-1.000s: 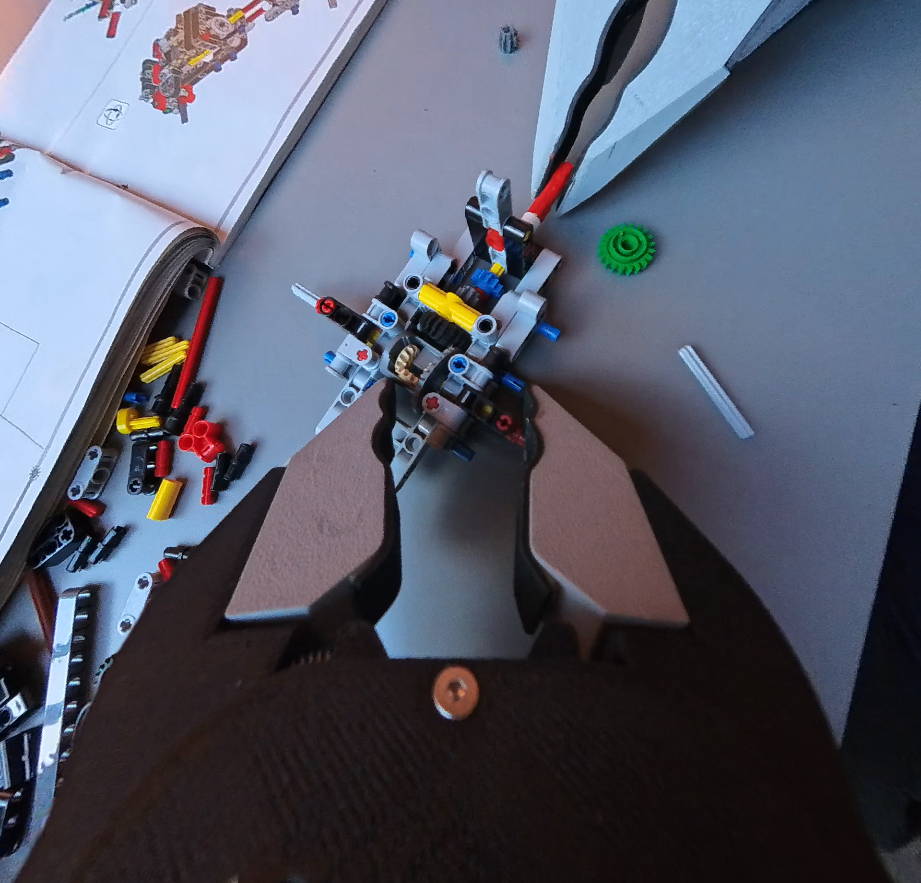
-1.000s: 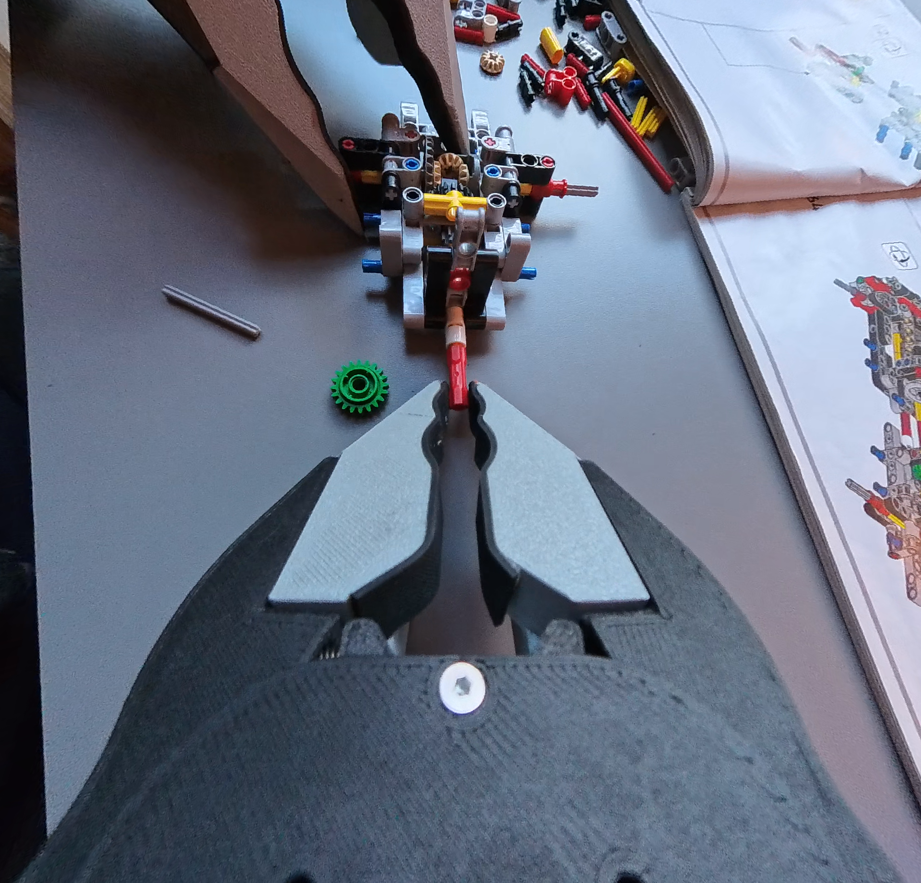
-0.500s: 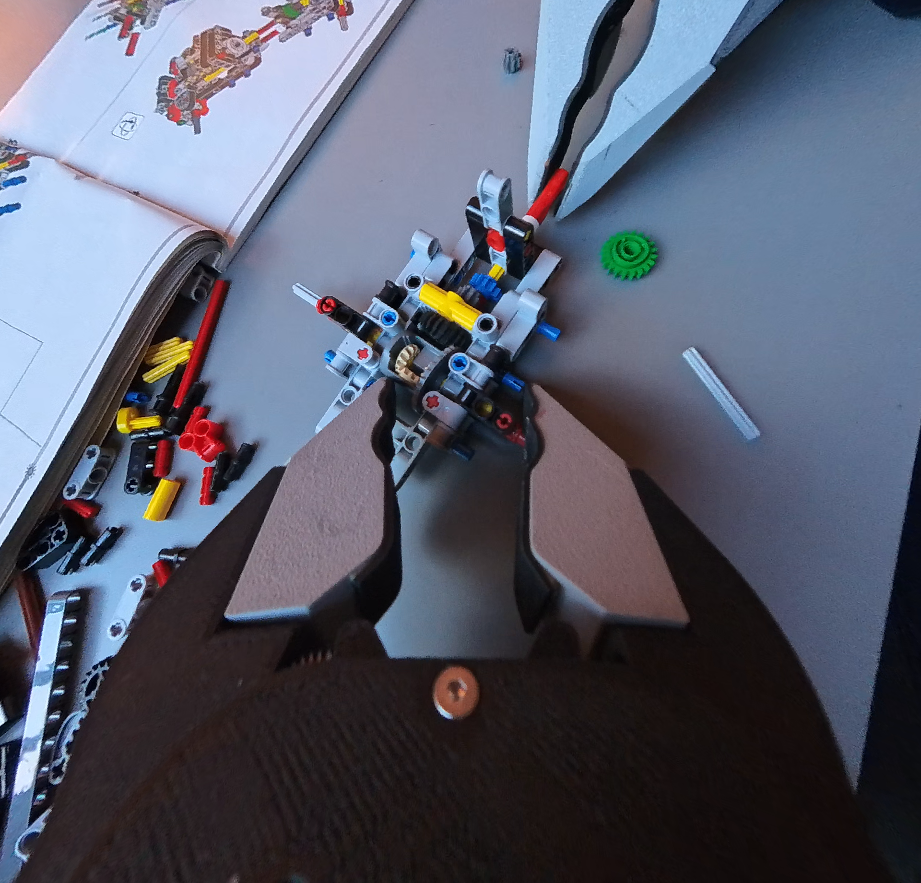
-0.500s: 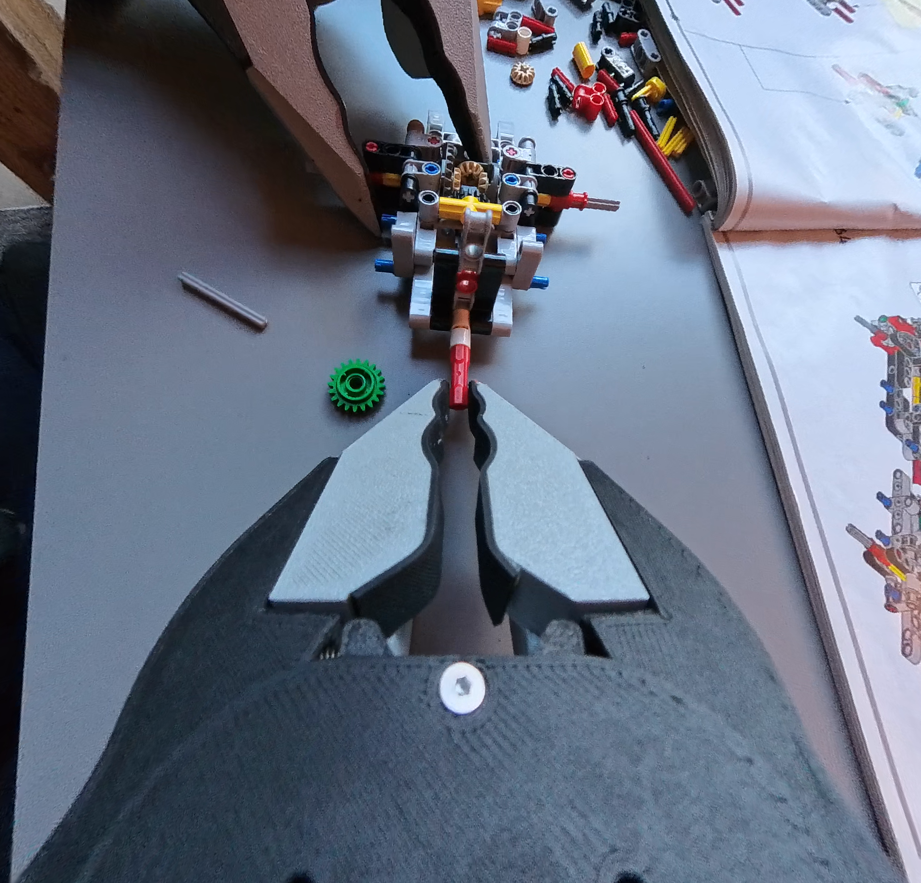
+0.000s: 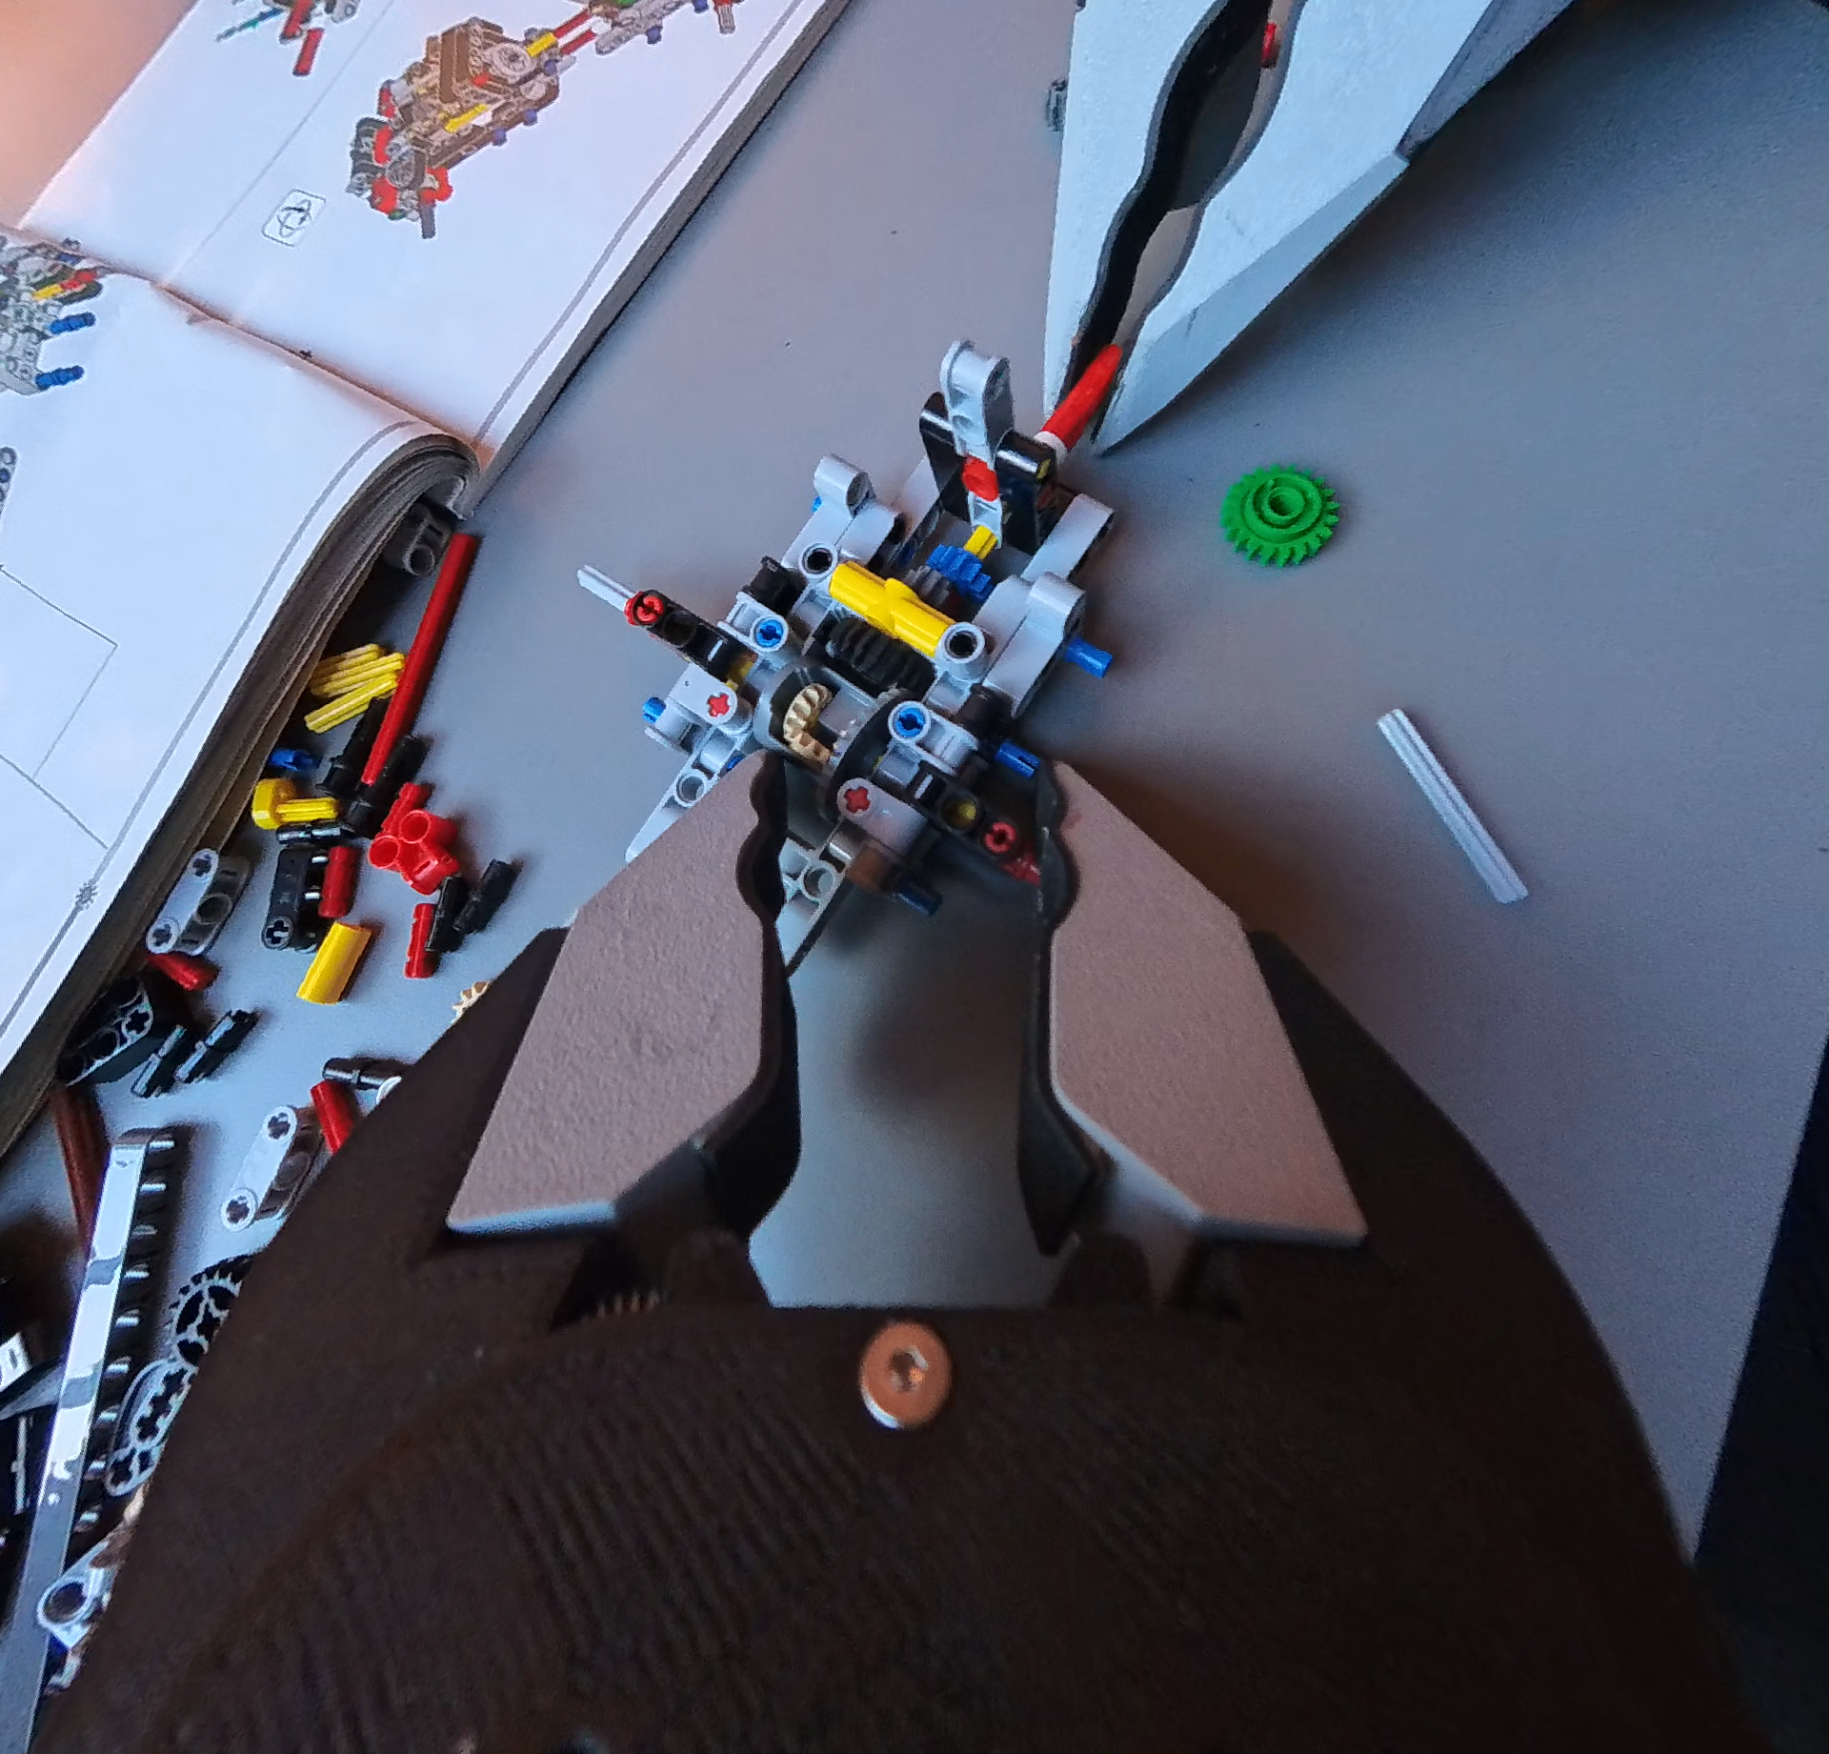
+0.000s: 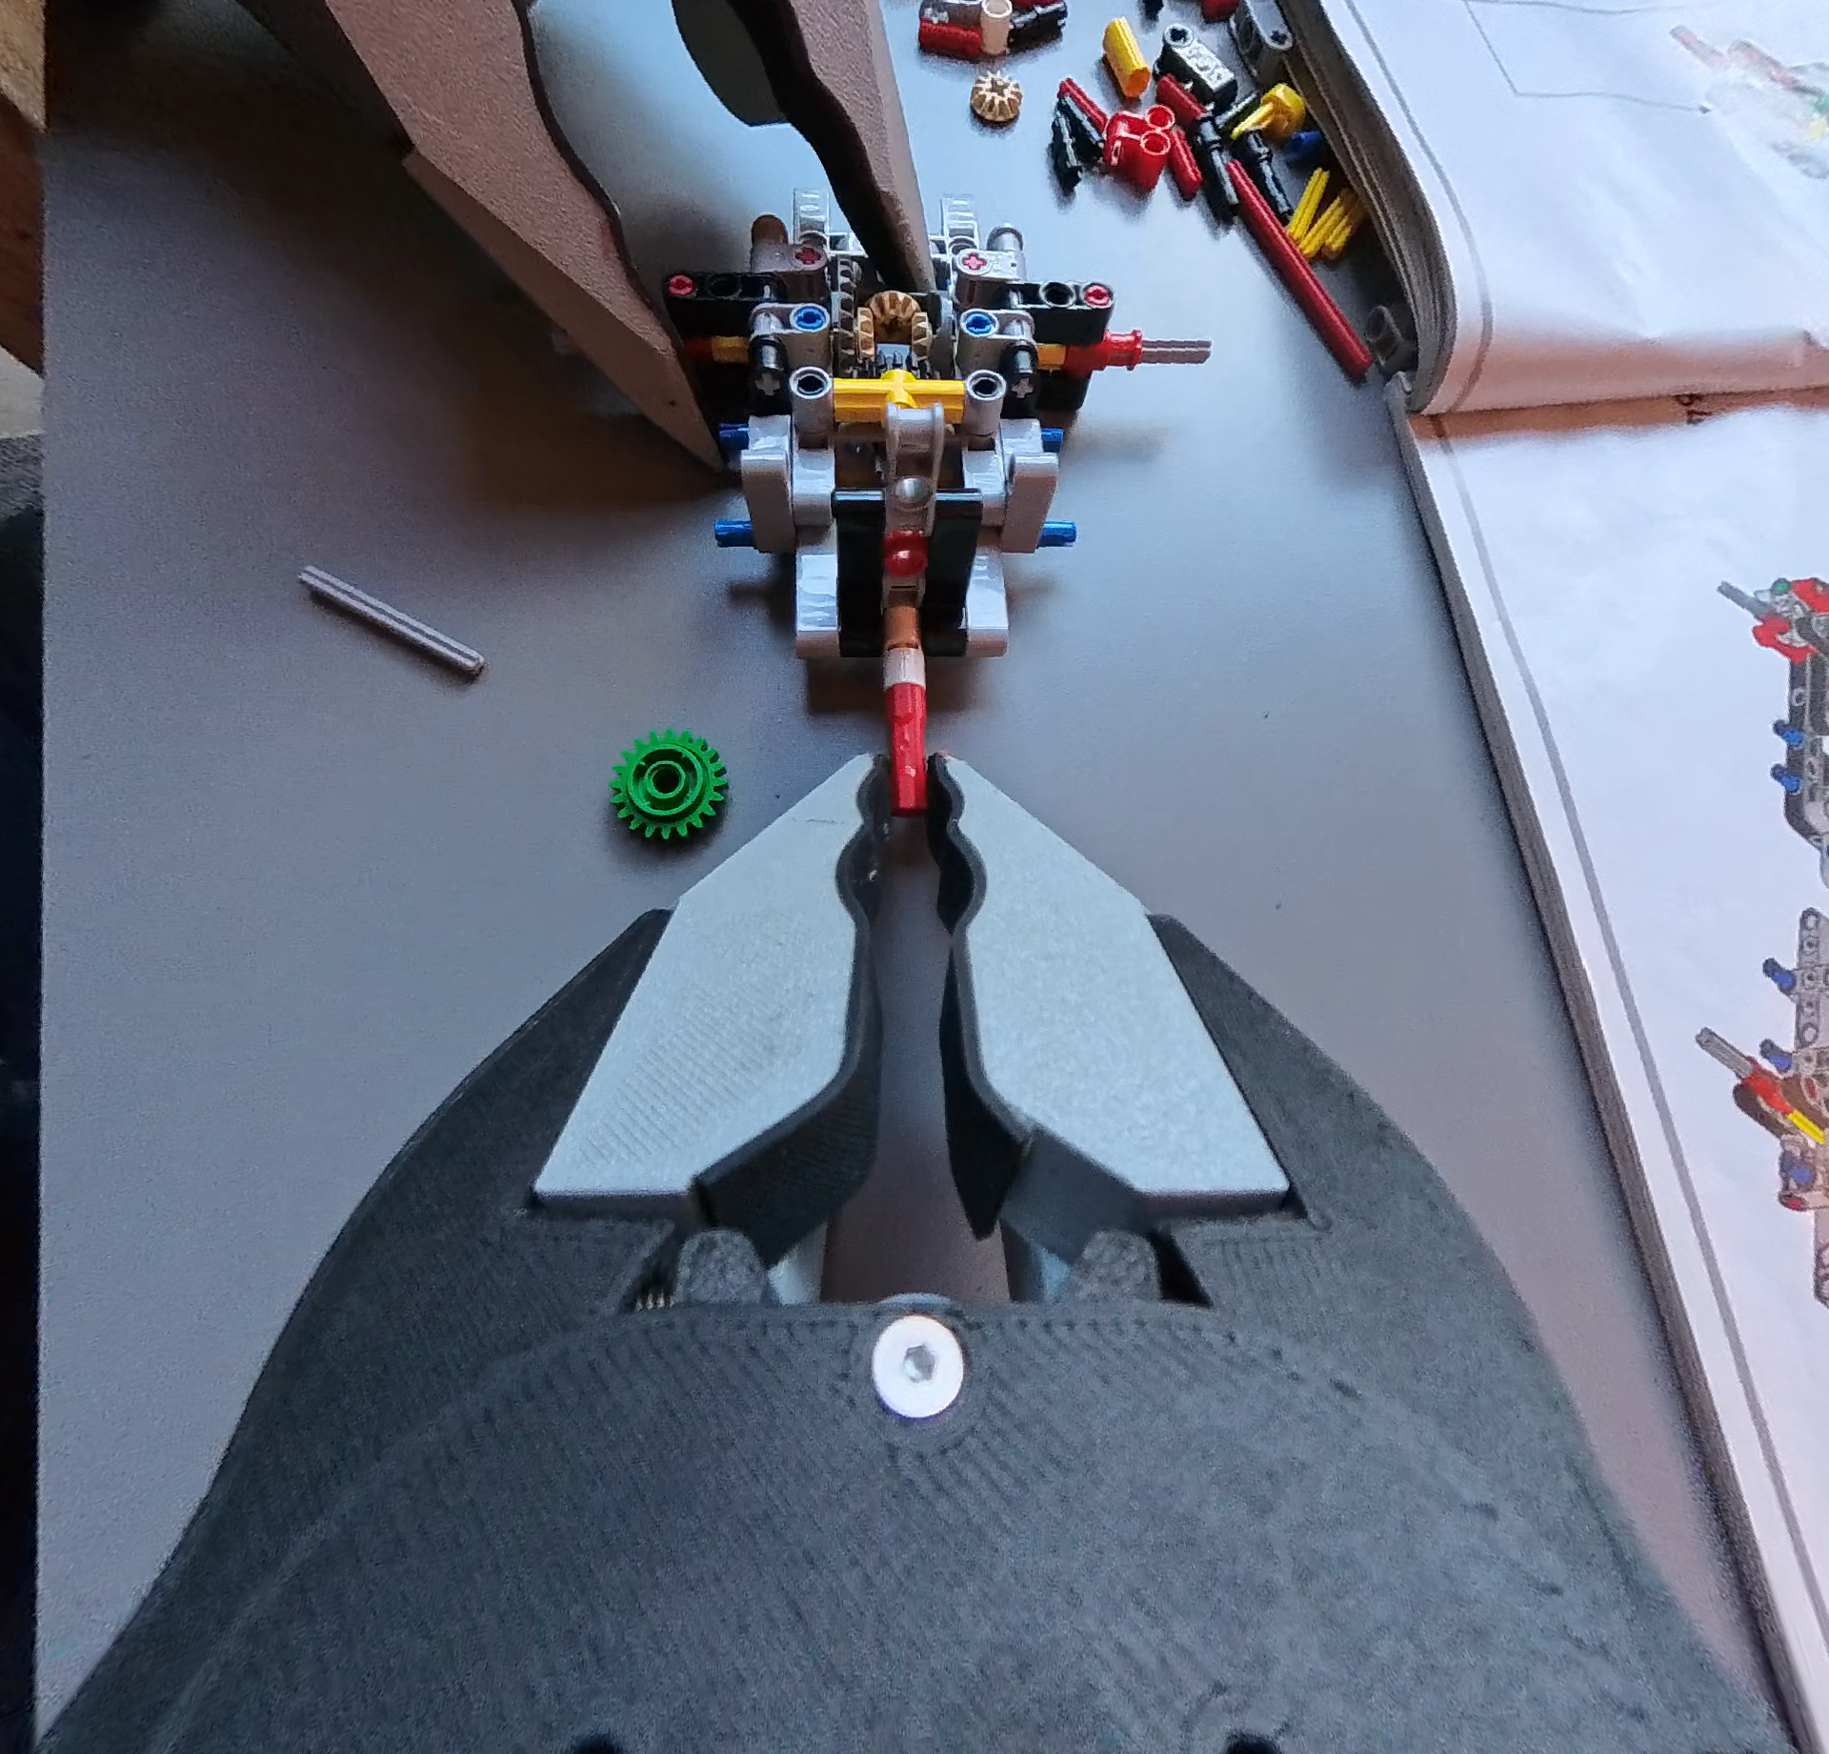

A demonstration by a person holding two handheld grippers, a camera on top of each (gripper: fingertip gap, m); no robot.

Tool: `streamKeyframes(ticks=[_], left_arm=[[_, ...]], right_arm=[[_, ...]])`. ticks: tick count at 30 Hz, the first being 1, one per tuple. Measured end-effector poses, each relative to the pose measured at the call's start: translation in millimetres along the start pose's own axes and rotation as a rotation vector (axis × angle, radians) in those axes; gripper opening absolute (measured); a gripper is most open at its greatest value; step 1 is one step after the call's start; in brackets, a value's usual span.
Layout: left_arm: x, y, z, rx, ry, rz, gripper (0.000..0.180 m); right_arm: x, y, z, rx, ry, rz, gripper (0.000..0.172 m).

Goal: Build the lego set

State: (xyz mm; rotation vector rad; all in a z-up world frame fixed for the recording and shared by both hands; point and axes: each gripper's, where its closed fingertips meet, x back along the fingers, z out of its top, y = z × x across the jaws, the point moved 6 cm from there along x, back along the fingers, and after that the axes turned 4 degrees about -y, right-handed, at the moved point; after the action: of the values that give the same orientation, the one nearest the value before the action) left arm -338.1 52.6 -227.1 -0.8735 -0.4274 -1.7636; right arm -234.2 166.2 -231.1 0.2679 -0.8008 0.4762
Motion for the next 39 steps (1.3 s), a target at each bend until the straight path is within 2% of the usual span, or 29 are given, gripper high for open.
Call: streamKeyframes(ticks=[13, 16, 18, 19, 22, 26, 30, 35, 39], left_arm=[[1, -1, 1, 0.015, -0.036, 0.022, 0.047], [-2, -1, 5, 0.051, -0.047, 0.058, 0.047], [-5, 3, 9, 0.059, -0.021, 0.058, 0.051], [-5, 3, 10, 0.057, -0.019, 0.078, 0.056], [6, -4, 12, 0.064, -0.009, 0.145, 0.062], [37, -5, 10, 0.156, 0.087, 0.117, 0.063], [60, -1, -6, 0.221, 0.147, 0.115, 0.066], [63, 13, -27, 0.278, 0.169, 0.07, 0.066], [58, 34, -26, 0.269, 0.159, 0.009, 0.058]], right_arm=[[-2, 3, 1, 0.051, 0.017, -0.027, 0.004], [-2, 8, 2, 0.05, 0.022, -0.082, 0.005], [-2, 6, 4, 0.075, 0.05, -0.103, 0.027], [-1, 6, 4, 0.083, 0.057, -0.123, 0.028], [8, 7, 3, 0.083, 0.105, -0.166, 0.032], [25, 12, -1, 0.047, 0.191, -0.194, 0.038], [41, 20, -8, -0.029, 0.253, -0.239, 0.042], [52, 15, -16, -0.063, 0.28, -0.283, 0.043], [55, 5, -19, -0.044, 0.273, -0.312, 0.043]])
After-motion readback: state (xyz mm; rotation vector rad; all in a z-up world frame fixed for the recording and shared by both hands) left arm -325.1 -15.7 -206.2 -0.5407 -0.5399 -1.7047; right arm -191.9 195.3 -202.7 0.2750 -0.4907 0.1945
